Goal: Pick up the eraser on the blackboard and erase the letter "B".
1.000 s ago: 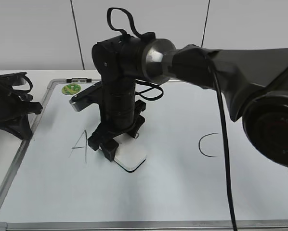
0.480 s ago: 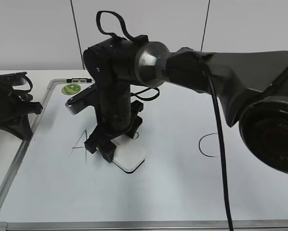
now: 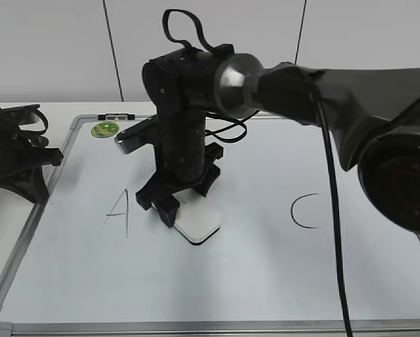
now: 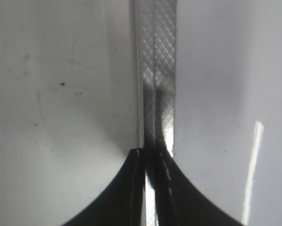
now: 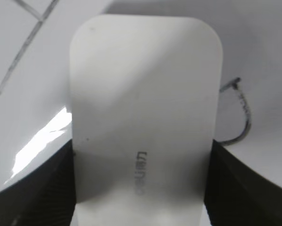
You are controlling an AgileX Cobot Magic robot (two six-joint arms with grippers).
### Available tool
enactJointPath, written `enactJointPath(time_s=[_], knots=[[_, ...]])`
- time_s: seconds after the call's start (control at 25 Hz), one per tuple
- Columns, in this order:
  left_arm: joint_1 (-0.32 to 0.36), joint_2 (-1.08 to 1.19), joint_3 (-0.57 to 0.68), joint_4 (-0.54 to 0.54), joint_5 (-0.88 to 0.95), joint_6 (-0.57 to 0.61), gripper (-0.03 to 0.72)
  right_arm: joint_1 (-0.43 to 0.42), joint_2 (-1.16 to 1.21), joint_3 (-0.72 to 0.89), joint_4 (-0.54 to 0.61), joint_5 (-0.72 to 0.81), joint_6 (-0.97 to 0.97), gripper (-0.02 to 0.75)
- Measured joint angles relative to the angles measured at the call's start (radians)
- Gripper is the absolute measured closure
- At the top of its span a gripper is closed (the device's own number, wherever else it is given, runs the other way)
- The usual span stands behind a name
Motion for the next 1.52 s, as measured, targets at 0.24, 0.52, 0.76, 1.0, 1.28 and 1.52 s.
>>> enactJointPath(time_s=[0.24, 0.52, 0.76, 1.0, 1.28, 1.52], knots=[[0.0, 0.002, 0.0, -0.006, -0.002, 0.0, 0.66, -0.068, 0.0, -0.002, -0.008, 0.0, 0.002, 0.208], [0.0, 0.002, 0.0, -0.007, -0.004, 0.0, 0.661, -0.137, 0.0, -0.002, -0.008, -0.006, 0.004, 0.208], [0.0, 0.002, 0.0, -0.011, -0.006, 0.0, 0.661, -0.176, 0.0, -0.006, -0.008, -0.013, 0.004, 0.208], [0.0, 0.002, -0.001, -0.011, -0.006, 0.0, 0.661, -0.197, -0.043, -0.054, -0.065, -0.006, -0.004, 0.208], [0.0, 0.002, -0.001, -0.011, -0.006, 0.0, 0.661, -0.199, -0.224, -0.011, -0.067, -0.004, -0.008, 0.208], [0.0, 0.002, -0.001, -0.011, -0.008, 0.0, 0.661, -0.26, -0.4, 0.236, -0.074, -0.004, -0.007, 0.208]])
